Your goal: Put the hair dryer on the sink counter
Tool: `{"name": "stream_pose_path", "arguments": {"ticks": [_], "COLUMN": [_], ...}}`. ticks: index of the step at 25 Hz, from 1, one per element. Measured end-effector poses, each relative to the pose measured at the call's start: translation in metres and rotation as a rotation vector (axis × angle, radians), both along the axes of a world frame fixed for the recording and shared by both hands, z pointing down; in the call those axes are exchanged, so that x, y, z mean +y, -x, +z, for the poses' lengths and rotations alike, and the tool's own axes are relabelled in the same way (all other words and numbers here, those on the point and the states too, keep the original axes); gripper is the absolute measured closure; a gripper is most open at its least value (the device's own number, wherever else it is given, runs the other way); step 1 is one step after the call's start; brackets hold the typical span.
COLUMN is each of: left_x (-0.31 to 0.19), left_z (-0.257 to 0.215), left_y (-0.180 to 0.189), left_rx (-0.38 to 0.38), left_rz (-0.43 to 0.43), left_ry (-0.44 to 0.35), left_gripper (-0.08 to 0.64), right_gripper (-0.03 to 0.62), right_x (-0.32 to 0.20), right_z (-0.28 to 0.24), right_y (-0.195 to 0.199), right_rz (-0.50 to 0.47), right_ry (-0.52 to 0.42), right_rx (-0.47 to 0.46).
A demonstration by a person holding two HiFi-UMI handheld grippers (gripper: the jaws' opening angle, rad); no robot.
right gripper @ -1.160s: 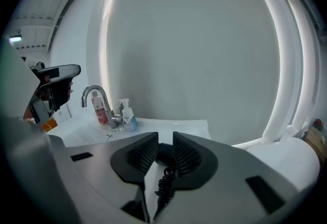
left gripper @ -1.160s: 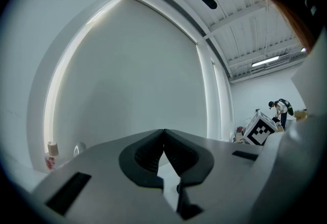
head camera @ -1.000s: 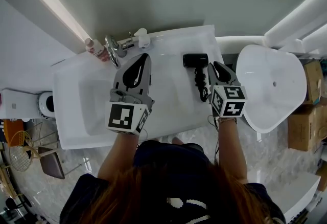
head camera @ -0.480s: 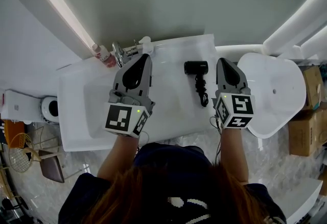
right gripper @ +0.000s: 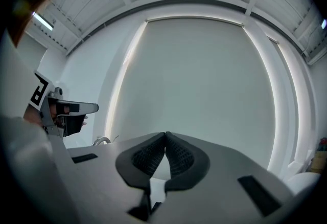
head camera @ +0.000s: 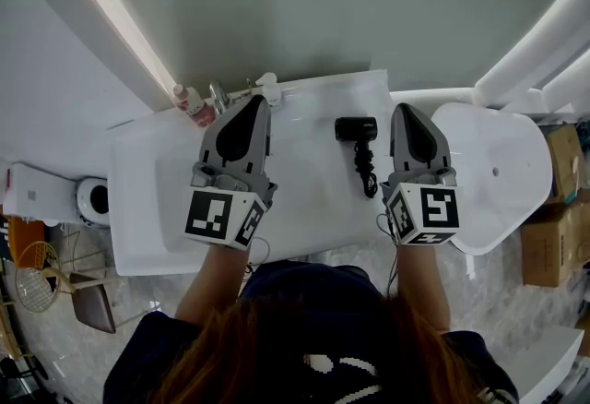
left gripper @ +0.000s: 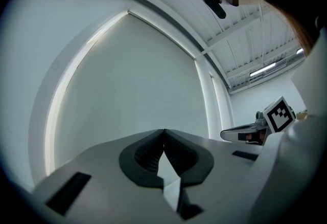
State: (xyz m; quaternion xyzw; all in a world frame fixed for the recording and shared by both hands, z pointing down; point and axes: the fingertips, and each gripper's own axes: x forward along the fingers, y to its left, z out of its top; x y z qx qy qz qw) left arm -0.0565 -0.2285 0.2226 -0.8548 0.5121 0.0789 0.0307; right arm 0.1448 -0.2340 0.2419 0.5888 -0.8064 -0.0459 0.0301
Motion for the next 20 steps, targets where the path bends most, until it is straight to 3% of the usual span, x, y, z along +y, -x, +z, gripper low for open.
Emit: {"name": "stream_pose_path", "arguments": {"ticks": [20], "left_x": [0.004], "left_z": [0.007], "left_y": [0.002], "left_rx": [-0.011], "left_rz": [-0.027], "left_ry": [-0.003], "left_gripper": [0.541], "right_gripper": [0.577], "right_x": [0.01], "right_z": [-0.008], "right_y": [0.002], "right_rz": [-0.044], "right_ry": [-0.023], "right_rx": [-0.056]}}
